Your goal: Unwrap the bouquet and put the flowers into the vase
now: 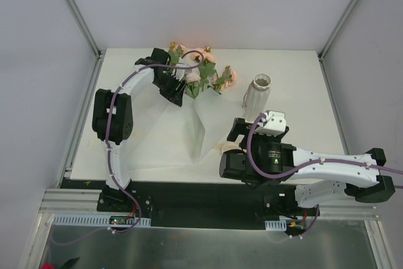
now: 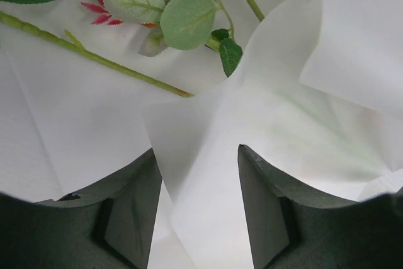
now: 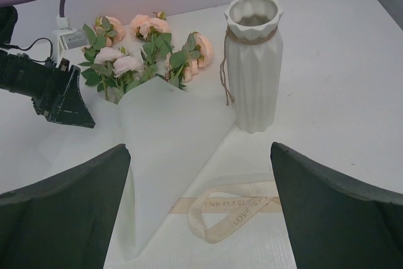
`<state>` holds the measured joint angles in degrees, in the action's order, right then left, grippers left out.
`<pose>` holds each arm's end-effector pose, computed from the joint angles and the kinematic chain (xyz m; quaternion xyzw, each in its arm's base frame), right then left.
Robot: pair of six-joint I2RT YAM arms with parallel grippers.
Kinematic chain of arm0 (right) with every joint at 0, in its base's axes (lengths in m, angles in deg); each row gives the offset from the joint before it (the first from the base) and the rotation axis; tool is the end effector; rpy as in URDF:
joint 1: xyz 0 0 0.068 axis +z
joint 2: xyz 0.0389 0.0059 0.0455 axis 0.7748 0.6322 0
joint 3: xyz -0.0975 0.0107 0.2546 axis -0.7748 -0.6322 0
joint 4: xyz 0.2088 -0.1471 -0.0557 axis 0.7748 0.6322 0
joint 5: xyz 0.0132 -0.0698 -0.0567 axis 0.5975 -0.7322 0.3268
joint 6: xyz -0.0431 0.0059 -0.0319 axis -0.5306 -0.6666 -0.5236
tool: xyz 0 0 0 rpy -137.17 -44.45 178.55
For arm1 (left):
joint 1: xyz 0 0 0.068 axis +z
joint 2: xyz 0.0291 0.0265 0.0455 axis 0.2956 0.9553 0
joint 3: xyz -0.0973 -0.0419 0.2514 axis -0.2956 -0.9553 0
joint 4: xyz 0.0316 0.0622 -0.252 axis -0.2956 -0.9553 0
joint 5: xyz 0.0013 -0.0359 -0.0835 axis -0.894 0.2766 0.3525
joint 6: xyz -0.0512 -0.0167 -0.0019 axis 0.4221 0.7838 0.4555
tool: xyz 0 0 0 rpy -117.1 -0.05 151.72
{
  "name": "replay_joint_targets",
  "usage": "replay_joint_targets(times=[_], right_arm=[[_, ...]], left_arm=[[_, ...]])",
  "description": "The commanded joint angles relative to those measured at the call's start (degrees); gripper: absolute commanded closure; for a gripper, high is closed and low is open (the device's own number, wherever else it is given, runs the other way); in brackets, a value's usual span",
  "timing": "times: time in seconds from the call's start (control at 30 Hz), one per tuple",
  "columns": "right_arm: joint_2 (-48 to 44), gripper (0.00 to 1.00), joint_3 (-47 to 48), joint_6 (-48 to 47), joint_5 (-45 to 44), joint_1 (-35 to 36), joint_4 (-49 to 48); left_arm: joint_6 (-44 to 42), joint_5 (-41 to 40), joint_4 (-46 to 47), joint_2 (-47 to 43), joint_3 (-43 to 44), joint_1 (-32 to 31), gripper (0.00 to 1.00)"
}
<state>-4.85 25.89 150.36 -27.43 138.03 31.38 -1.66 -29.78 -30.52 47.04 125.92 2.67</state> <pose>0.0447 0.1914 0.3653 0.0120 0.7424 0.0016 0.6698 0.4283 -0.1300 0.2144 0.3761 0.8588 -0.2382 0.2534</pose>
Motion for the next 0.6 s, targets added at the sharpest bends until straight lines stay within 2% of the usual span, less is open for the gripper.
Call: replay_joint_targets(times=[0.0,0.47,0.53,0.57], right_arm=[[0.4,0.03,2.1,-0.4,-3.6,-0.1,19.0],[-0.5,0.03,1.8,-0.2,-3.6,-0.1,19.0],[-0.4,0.03,1.8,-0.3,-3.7,-0.1,19.1],[-0.3,0.03,1.9,-0.3,-3.7,-0.1,19.1]], left_arm=[[-0.7,2.0,-0.9,-6.5,-2.8,0.4,0.5],[-1.3,-0.2,-0.6,-4.0,-3.4,0.4,0.5],[-1.2,-0.4,-0.3,-3.9,-3.0,0.4,0.54],[-1.1,-0.9,-0.2,-3.9,-2.9,0.4,0.62]])
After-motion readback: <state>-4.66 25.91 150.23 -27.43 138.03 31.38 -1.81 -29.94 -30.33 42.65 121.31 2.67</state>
